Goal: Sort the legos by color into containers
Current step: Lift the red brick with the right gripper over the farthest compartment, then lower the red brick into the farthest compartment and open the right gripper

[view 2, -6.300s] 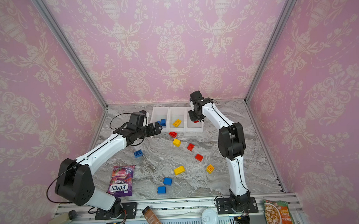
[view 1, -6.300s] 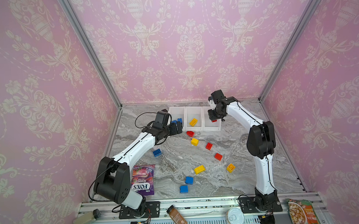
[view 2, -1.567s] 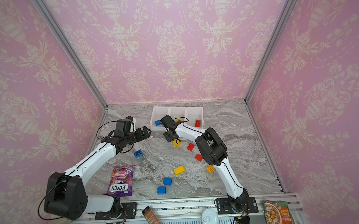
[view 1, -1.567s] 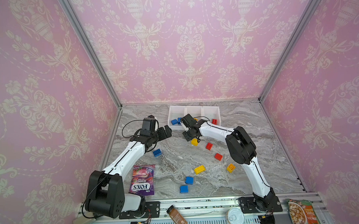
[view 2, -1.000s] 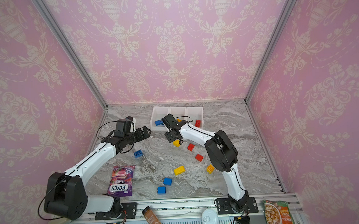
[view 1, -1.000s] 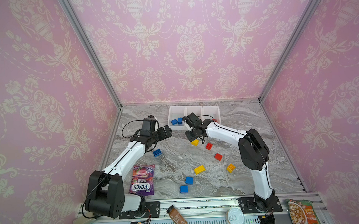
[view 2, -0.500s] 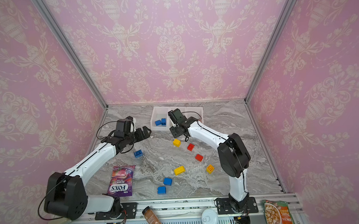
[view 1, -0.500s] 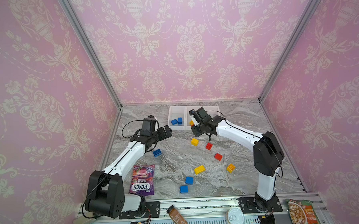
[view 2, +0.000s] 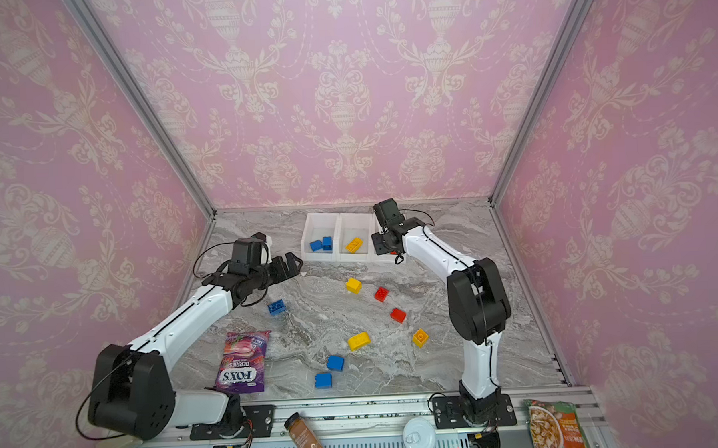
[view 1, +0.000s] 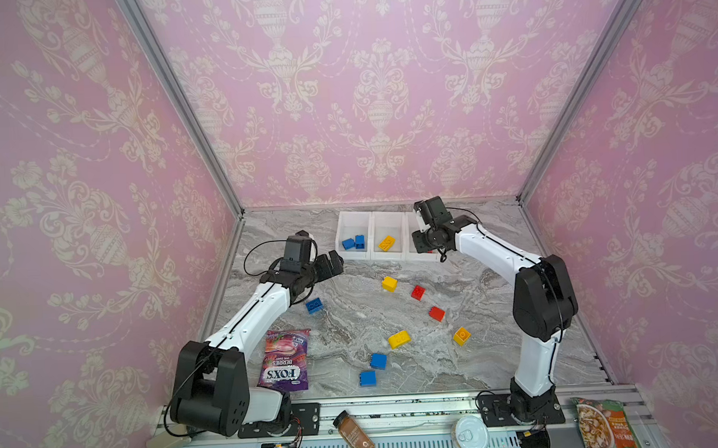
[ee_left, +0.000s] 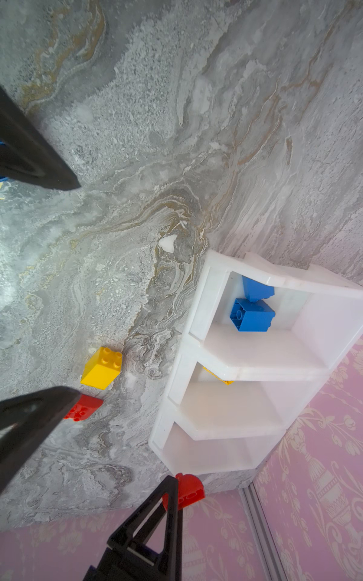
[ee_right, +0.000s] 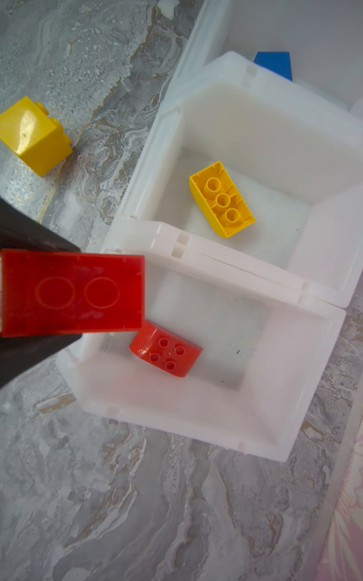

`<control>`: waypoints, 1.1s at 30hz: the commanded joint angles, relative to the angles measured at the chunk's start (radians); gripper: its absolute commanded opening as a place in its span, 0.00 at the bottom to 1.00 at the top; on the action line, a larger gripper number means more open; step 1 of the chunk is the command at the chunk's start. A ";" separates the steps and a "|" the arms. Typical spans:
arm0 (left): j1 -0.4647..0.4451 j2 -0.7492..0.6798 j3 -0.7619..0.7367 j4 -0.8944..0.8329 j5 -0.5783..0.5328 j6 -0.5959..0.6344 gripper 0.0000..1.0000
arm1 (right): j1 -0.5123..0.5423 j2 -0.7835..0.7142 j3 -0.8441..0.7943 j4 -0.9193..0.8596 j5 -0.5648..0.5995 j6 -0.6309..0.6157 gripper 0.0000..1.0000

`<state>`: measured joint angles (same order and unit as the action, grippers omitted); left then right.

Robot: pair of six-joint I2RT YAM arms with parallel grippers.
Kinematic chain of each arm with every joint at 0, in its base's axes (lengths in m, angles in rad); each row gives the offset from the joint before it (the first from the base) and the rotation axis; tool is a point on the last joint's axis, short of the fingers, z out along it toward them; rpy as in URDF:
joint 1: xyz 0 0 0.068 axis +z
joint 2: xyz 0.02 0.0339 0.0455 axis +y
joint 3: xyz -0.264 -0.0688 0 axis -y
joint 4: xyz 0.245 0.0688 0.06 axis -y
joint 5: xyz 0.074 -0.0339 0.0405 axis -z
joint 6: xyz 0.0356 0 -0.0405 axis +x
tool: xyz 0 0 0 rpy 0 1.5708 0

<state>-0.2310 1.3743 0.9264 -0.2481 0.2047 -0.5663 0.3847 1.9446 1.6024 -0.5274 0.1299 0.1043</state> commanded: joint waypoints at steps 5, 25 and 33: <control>0.008 -0.007 0.006 -0.016 0.014 -0.003 0.99 | -0.027 0.154 0.153 -0.067 -0.009 0.005 0.36; 0.008 0.006 0.009 -0.033 0.001 -0.005 0.99 | -0.033 0.179 0.195 -0.076 -0.035 0.045 0.66; 0.008 0.014 0.017 -0.088 -0.023 0.008 0.99 | -0.020 0.067 0.108 -0.053 -0.091 0.052 0.82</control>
<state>-0.2310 1.3762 0.9264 -0.2848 0.2031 -0.5663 0.3557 2.0785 1.7424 -0.5880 0.0814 0.1455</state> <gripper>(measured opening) 0.993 0.803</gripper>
